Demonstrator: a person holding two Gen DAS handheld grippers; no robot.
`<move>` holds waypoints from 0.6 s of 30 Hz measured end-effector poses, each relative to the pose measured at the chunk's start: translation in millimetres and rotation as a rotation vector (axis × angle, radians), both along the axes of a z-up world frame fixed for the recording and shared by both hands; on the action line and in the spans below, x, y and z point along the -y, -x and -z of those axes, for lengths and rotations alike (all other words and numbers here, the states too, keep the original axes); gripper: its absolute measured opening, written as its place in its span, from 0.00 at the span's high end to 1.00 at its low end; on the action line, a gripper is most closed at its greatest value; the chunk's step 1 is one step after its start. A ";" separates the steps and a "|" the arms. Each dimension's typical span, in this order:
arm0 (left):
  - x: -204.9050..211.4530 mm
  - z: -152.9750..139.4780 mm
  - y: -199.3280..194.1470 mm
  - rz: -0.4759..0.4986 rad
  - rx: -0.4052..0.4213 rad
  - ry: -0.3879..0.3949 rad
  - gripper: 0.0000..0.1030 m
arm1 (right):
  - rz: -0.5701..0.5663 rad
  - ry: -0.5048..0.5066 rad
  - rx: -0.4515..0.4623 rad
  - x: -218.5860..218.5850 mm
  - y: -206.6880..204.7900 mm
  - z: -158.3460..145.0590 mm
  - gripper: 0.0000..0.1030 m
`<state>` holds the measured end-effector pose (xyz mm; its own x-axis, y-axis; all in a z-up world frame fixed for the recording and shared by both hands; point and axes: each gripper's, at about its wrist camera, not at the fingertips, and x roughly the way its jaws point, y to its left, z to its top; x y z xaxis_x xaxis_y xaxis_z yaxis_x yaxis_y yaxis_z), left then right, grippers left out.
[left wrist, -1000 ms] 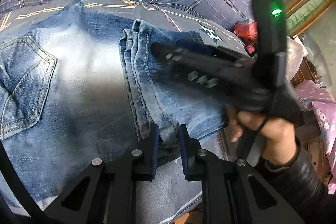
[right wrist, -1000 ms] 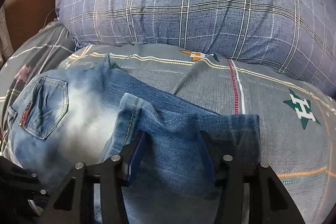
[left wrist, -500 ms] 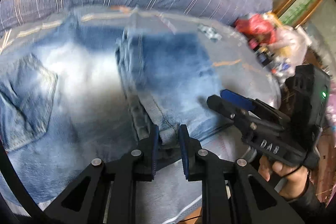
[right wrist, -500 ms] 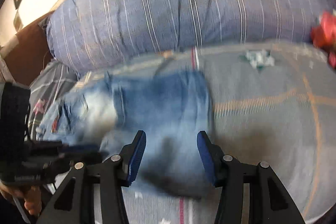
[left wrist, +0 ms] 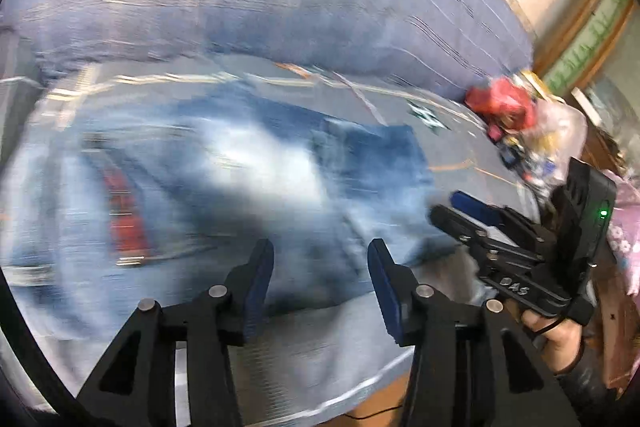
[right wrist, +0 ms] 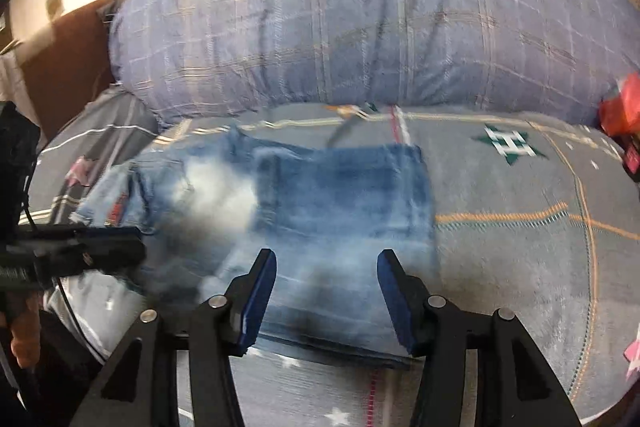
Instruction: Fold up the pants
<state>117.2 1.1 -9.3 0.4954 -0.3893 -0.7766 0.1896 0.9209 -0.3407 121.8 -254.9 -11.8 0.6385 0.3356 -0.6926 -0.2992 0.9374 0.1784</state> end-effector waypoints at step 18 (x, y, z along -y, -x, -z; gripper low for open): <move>-93.5 53.3 6.3 -0.230 -0.064 -0.206 0.52 | -0.303 0.095 -0.070 -159.0 -4.8 43.4 0.45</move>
<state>110.9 94.7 -62.6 0.5000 -0.1037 -0.8598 -0.0477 0.9880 -0.1469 126.7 -95.9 -55.2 0.4692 0.4347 -0.7687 -0.5573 0.8210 0.1241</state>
